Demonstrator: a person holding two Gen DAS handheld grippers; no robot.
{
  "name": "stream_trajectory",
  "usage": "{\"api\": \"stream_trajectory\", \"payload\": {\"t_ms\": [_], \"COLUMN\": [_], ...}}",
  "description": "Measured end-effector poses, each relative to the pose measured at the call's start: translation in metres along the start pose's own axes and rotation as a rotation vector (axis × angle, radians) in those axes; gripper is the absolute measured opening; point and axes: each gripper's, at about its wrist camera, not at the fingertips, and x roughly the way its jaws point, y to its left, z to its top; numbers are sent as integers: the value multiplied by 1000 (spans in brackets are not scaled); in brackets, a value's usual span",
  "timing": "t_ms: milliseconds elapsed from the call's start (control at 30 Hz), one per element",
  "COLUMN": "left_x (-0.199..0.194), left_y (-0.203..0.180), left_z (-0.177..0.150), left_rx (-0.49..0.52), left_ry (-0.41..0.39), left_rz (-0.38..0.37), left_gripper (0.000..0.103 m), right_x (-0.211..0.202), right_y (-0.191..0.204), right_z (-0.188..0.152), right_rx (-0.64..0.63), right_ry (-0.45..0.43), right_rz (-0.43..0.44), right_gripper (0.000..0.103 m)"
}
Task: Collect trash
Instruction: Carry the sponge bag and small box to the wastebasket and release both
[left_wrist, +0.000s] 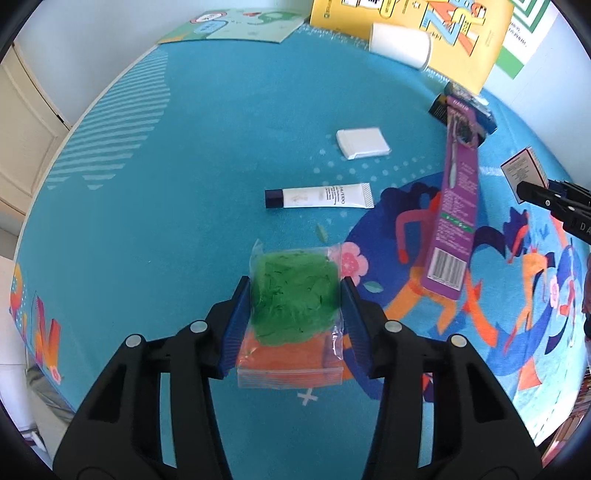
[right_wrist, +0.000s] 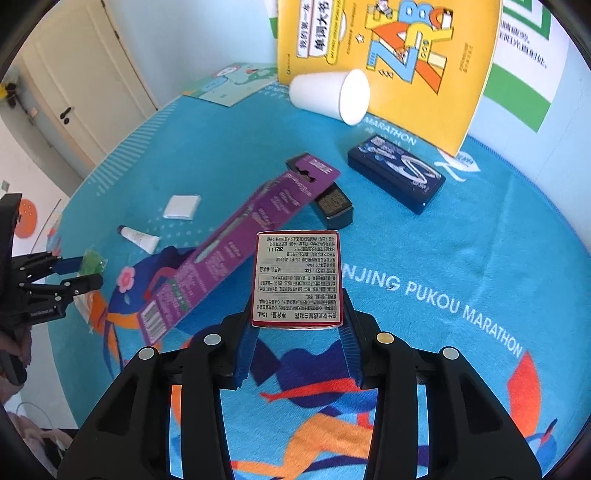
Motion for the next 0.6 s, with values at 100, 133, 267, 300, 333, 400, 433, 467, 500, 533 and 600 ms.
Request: {"api": "stream_trajectory", "payload": {"t_ms": [100,133,267,300,333,400,433,467,500,533,600], "left_x": [-9,-13,-28,-31,-34,-42,-46,-50,-53,-56,-63], "left_y": [2,3,13,18,22,31,36,42,45,50,63], "left_z": [-7,-9,-21,-24,-27,-36,-41,-46,-49,-53,-62], "left_rx": [1,3,6,7,5,-1,-6,-11,-16,-23,-44], "left_ry": [-20,-29,-57,-61,-65,-76,-80,-85,-88,-92,-100], "left_rz": [-5,-5,2,2,4,10,13,18,22,25,31], "left_gripper": [46,46,46,46,46,46,46,46,46,46,46], "right_x": [-12,-15,-27,-29,-31,-34,-34,-35,-35,-34,-34], "right_y": [14,18,45,54,60,78,85,95,105,117,135], "right_z": [0,0,1,2,3,4,4,5,6,7,8], "right_rx": [-16,-23,-61,-69,-73,-91,-100,-112,-125,-142,-169], "right_ry": [-16,-21,-43,-50,-54,-62,-65,-66,-66,-66,-62], "right_rz": [11,12,29,38,45,63,69,81,91,104,122], "right_gripper": [41,41,41,41,41,41,41,41,41,41,41]}}
